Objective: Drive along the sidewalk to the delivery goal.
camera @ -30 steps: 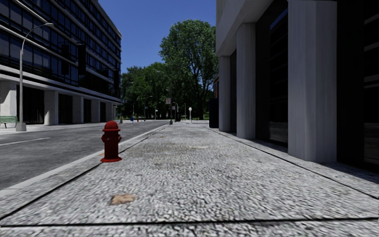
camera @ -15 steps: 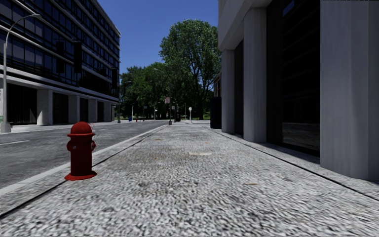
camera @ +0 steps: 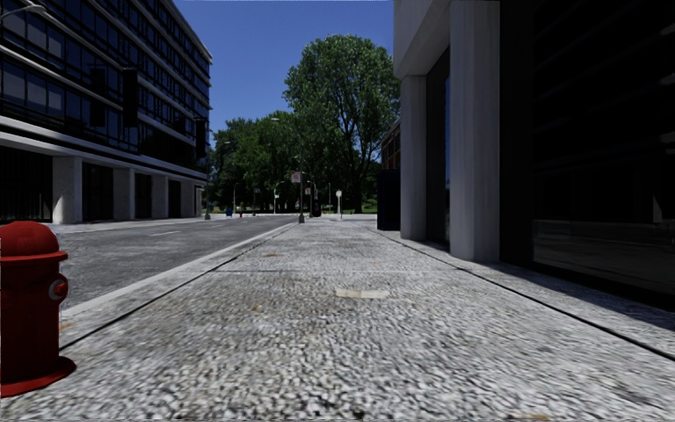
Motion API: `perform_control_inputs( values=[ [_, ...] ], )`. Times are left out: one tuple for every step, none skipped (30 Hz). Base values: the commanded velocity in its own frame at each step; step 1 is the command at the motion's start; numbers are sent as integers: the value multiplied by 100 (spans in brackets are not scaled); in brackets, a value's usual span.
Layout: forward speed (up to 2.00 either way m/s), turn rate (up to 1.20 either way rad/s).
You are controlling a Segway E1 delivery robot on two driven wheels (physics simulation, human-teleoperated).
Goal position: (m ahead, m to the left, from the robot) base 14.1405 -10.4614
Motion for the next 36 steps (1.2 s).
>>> perform_control_inputs(
  values=[
    [200,0],
    [200,0],
    [200,0],
    [200,0],
    [200,0],
    [200,0],
    [200,0],
    [200,0],
    [200,0],
    [200,0],
    [200,0],
    [200,0],
    [200,0],
    [200,0],
    [200,0],
    [200,0],
    [200,0],
    [200,0],
    [200,0],
    [200,0],
    [200,0],
    [200,0],
    [200,0],
    [200,0],
    [200,0],
    [200,0],
    [200,0],
    [200,0],
    [200,0],
    [200,0],
    [200,0],
    [200,0],
    [200,0],
    [200,0],
    [200,0],
    [200,0]
  ],
)
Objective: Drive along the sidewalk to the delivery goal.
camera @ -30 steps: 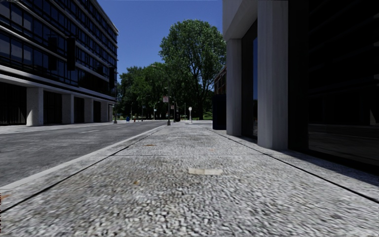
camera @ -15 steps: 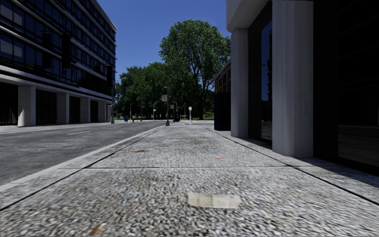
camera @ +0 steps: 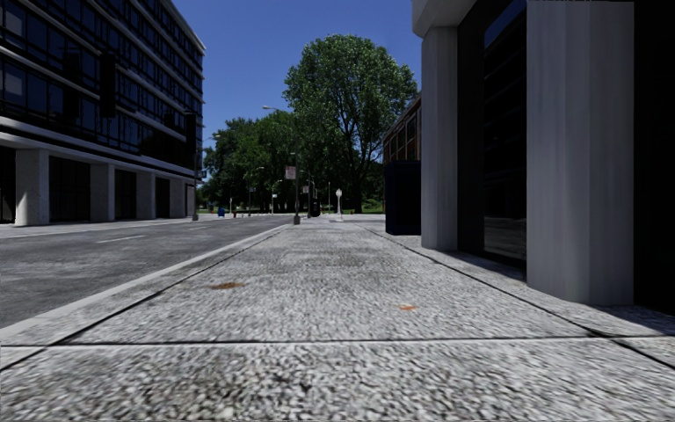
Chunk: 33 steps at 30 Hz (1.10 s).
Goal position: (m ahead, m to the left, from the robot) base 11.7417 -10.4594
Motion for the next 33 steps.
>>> perform_control_inputs(
  values=[
    [200,0],
    [200,0],
    [200,0],
    [200,0],
    [200,0],
    [200,0],
    [200,0],
    [200,0],
    [200,0],
    [200,0],
    [200,0],
    [200,0],
    [200,0],
    [200,0],
    [200,0],
    [200,0],
    [200,0],
    [200,0],
    [200,0],
    [200,0],
    [200,0],
    [200,0],
    [200,0],
    [200,0],
    [200,0],
    [200,0],
    [200,0],
    [200,0],
    [200,0],
    [200,0],
    [200,0],
    [200,0],
    [200,0]
  ],
)
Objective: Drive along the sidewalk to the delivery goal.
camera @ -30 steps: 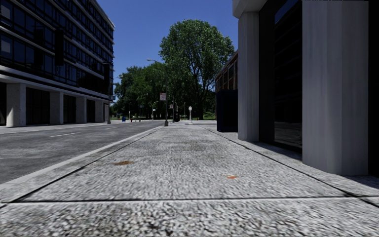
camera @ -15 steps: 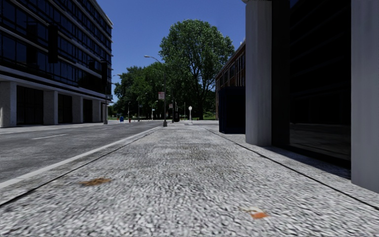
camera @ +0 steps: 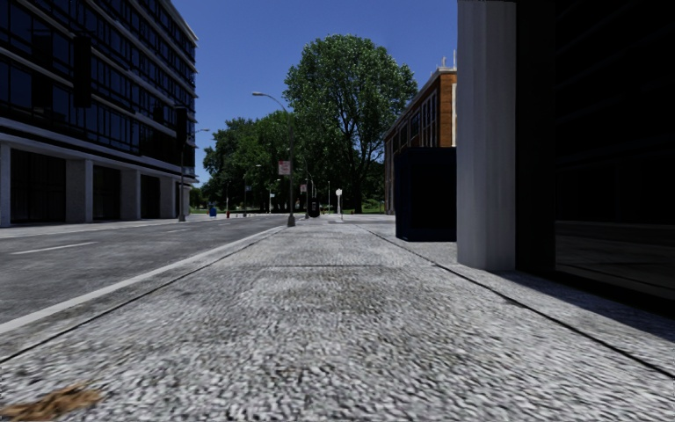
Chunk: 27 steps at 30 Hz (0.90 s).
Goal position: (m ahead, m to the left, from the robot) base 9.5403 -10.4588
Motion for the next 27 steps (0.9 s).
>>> perform_control_inputs(
  values=[
    [200,0],
    [200,0],
    [200,0],
    [200,0],
    [200,0],
    [200,0],
    [200,0],
    [200,0],
    [200,0],
    [200,0],
    [200,0],
    [200,0],
    [200,0],
    [200,0],
    [200,0],
    [200,0],
    [200,0],
    [200,0],
    [200,0],
    [200,0],
    [200,0],
    [200,0],
    [200,0],
    [200,0],
    [200,0],
    [200,0],
    [200,0]
  ],
)
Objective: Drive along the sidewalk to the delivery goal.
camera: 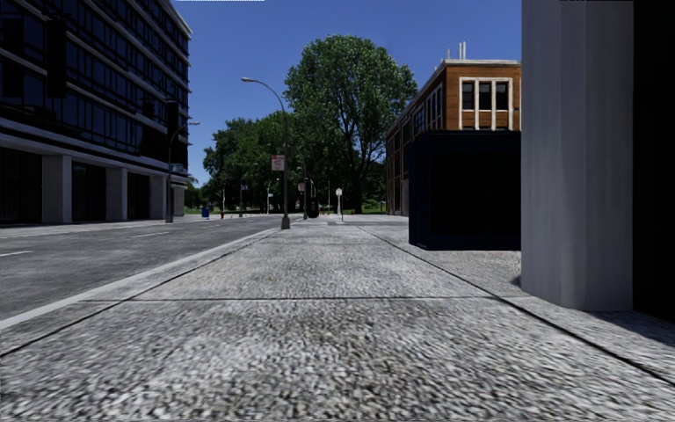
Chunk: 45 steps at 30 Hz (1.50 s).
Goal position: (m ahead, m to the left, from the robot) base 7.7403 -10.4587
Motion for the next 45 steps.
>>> perform_control_inputs(
  values=[
    [200,0],
    [200,0],
    [200,0],
    [200,0],
    [200,0],
    [200,0],
    [200,0],
    [200,0],
    [200,0],
    [200,0],
    [200,0],
    [200,0],
    [200,0],
    [200,-4],
    [200,-4],
    [200,-12],
    [200,-15],
    [200,-17],
    [200,-21],
    [200,-21],
    [200,-28],
    [198,-37],
    [185,-39],
    [171,-40],
    [171,-40],
    [164,-40],
    [160,-43],
    [157,-47],
    [150,-50],
    [150,-50],
    [143,-53],
    [139,-56],
    [135,-58],
    [135,-58],
    [134,-58],
    [133,-58],
    [133,-59],
    [133,-59],
    [133,-59],
    [133,-59],
    [133,-59],
    [134,-59],
    [138,-56],
    [138,-56],
    [142,-54]
  ],
)
